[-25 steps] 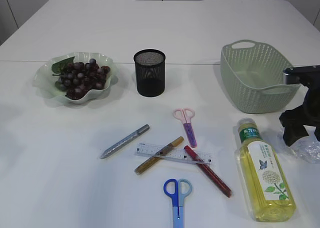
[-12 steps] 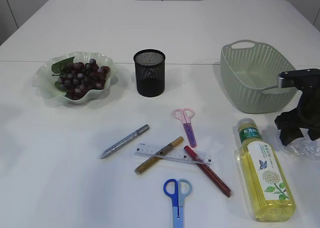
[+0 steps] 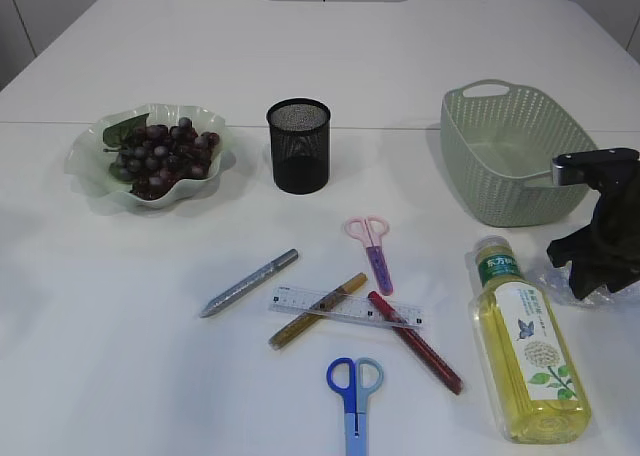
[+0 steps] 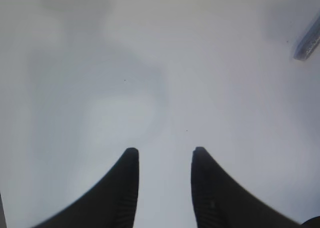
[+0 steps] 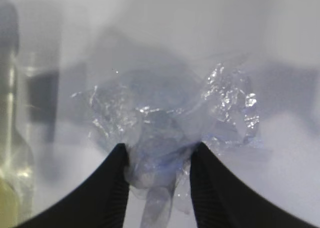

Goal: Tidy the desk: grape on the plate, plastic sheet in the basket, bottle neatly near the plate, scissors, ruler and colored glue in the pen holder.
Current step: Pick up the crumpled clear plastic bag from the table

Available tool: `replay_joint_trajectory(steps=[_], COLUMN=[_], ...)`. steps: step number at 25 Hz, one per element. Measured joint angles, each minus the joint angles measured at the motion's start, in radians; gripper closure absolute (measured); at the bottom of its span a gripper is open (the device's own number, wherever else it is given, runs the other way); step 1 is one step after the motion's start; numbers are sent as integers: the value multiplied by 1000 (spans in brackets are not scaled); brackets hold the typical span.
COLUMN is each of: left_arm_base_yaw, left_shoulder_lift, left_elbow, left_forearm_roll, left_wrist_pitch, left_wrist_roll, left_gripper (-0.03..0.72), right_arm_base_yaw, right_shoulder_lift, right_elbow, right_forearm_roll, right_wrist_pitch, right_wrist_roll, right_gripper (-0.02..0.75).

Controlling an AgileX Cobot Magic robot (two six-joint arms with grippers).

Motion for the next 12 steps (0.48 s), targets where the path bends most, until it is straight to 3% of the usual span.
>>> replay_joint_trajectory(steps=[12], left_arm_base_yaw=[0], left_shoulder_lift=[0], left_elbow=[0], left_forearm_roll=[0], left_wrist_pitch=[0], left_wrist_roll=[0], left_gripper=[442], right_arm_base_yaw=[0], right_shoulder_lift=[0], right_elbow=[-3], right_forearm_roll=[-2], right_wrist_pitch=[13], right_wrist_roll=[6], right_gripper=[696])
